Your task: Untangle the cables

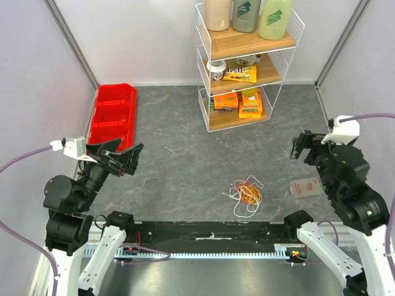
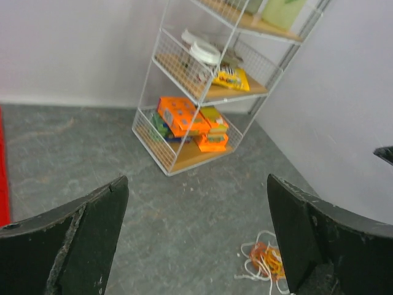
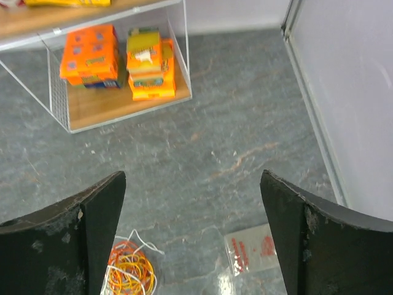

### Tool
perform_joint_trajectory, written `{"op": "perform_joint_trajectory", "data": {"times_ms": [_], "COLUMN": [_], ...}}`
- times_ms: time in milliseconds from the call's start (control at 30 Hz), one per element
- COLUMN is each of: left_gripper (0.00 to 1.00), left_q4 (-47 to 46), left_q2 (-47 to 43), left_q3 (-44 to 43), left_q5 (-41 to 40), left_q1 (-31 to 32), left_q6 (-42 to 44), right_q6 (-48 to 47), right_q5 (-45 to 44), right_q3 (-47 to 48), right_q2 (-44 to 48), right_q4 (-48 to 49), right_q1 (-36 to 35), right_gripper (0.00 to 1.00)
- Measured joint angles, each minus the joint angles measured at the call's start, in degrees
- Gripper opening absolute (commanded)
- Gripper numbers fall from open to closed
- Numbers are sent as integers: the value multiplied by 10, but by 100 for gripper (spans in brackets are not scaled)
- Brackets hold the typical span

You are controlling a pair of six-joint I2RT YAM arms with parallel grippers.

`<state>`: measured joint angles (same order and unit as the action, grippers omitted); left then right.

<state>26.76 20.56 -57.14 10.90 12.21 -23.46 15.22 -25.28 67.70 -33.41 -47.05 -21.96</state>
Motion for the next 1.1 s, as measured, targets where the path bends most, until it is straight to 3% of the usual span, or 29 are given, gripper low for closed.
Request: {"op": "perform_joint_trajectory", "data": {"times_ms": [167,233,367,500,600,767,867,1000,1100], "left_gripper": [98,90,86,86,86,86,82,75,70], "left_q4": [8,0,-18,-31,-62,-184,-232,-269,-276], "left_q2": [30,51,116,148,123,98,144,239,307], "left_q3": [37,67,144,219,269,371,400,389,355], "left_q5": [59,106,208,266,282,276,243,194,153], "left_q1": [-1,-1,-1,9,43,161,245,342,408], "left_q6": [-28,-48,-94,-131,-169,-256,-291,-305,-305], "right_q6": [42,68,144,219,260,310,331,350,362], "right_q5": [41,80,200,246,258,301,326,359,383], "right_q3": [-48,-82,-189,-314,-366,-430,-464,-476,-471], "right_q2": [-43,-58,-134,-173,-139,-116,-139,-206,-258], "right_q4": [-2,9,61,88,92,156,201,276,333], "right_q1": [0,0,-7,-40,-58,-85,-106,-136,-167], "right_gripper": [98,98,98,98,94,87,74,33,20]}}
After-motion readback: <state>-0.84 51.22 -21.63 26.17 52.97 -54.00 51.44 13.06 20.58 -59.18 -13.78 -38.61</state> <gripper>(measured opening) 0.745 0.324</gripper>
